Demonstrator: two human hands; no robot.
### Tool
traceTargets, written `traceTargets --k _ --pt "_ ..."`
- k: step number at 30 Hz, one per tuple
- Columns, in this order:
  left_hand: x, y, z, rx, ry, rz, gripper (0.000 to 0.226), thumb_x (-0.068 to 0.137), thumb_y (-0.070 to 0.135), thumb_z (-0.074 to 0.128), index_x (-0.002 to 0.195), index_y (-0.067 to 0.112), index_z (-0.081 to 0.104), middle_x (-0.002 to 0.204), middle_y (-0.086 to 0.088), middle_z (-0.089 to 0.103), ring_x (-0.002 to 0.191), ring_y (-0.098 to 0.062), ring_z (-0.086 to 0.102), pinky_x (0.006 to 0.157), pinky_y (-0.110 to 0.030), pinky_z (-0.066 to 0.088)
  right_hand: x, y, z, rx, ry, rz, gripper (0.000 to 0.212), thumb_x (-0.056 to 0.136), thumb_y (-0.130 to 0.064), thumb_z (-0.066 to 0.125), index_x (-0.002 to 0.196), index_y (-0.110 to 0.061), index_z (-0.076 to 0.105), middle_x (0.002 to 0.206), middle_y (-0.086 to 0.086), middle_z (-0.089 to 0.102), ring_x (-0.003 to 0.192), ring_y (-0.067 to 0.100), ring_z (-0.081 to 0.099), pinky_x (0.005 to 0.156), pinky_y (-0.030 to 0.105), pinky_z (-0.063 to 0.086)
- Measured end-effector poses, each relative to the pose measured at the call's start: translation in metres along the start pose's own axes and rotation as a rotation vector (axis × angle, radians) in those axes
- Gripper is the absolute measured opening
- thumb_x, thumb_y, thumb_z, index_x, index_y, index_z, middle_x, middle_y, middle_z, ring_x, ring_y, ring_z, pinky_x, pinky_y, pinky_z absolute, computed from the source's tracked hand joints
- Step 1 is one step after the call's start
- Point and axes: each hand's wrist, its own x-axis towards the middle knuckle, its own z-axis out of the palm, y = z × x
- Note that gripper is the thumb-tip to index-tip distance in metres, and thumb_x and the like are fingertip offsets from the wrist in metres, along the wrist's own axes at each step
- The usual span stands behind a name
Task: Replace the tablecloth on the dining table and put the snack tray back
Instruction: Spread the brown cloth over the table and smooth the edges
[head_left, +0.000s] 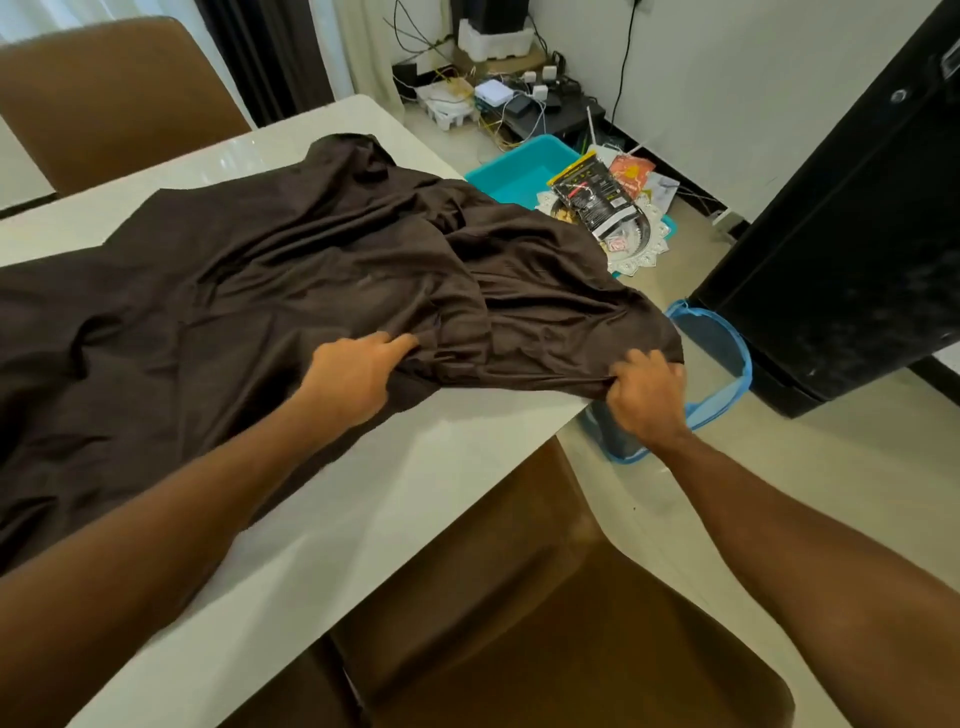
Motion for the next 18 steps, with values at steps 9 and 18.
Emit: traceTargets --k 9,18 --pt "-0.018 -0.008 -0.025 -0.168 0.253 -0.149 0.063 0.082 0.033 0.047 0.144 0.023 0.044 0.123 -0.010 0.065 0.107 -0.039 0.057 0.084 -0.049 0.049 -0.021 -0.091 -0.027 0.292 -0.034 -0.296 0.043 0.078 -0.028 0.063 0.120 -0.025 0.060 0.118 0.002 0.055 0.110 0.024 0.049 0.092 0.043 0.040" --pt "-0.050 -0.009 0.011 -0.167 0.105 -0.252 0.064 0.083 0.017 0.056 0.145 0.021 0.041 0.127 -0.011 0.056 0.107 -0.039 0.060 0.081 -0.045 0.052 -0.016 -0.138 -0.010 0.114 -0.013 -0.306 0.023 0.093 -0.011 0.058 0.114 -0.014 0.067 0.109 0.009 0.058 0.091 0.030 0.057 0.071 0.037 0.041"
